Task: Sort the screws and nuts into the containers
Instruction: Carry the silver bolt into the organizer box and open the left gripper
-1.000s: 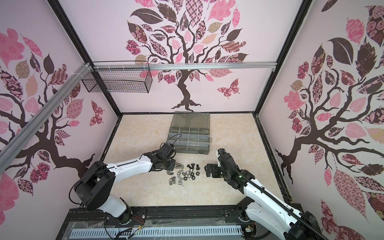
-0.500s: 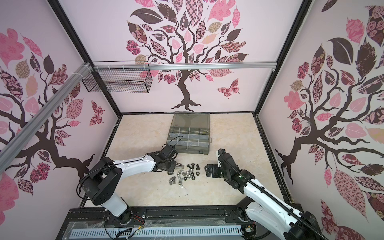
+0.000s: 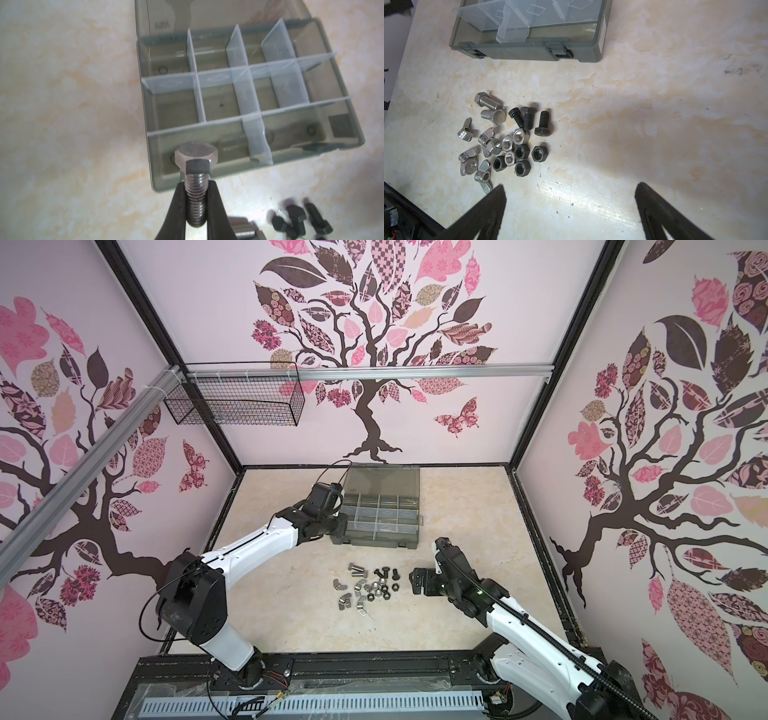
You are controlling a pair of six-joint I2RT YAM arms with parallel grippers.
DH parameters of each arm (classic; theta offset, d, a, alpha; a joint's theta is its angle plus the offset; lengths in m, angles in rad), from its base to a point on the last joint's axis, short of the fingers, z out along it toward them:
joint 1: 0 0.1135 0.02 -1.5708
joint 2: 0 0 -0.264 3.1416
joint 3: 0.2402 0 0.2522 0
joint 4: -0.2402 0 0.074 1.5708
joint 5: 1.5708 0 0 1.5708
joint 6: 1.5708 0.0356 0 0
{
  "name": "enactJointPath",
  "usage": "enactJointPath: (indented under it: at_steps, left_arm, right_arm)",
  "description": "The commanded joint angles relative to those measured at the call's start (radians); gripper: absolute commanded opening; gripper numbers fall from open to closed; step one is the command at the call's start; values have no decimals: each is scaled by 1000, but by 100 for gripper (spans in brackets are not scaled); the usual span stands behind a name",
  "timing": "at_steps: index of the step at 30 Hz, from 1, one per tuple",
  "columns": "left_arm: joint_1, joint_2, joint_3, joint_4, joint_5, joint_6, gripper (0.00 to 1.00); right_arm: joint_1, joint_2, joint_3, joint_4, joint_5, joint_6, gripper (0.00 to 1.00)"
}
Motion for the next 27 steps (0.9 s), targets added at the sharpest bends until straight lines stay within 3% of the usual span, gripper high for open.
enactJointPath:
  at_steps: [1,11,18,27]
  left_arm:
    - [2,88,68,-35,23,66,7]
    - [3,179,89,5,99,139,10]
    - [8,172,68,31,92,129,41]
    - [25,39,-20,56,103,77,45]
  right_arm:
    - [6,-4,47,-31,16,-4,100]
    - [6,-29,45,-48,28,-9,99]
    - [6,-29,43,-50,23,-9,100]
    - [6,-15,43,-48,32,-16,100]
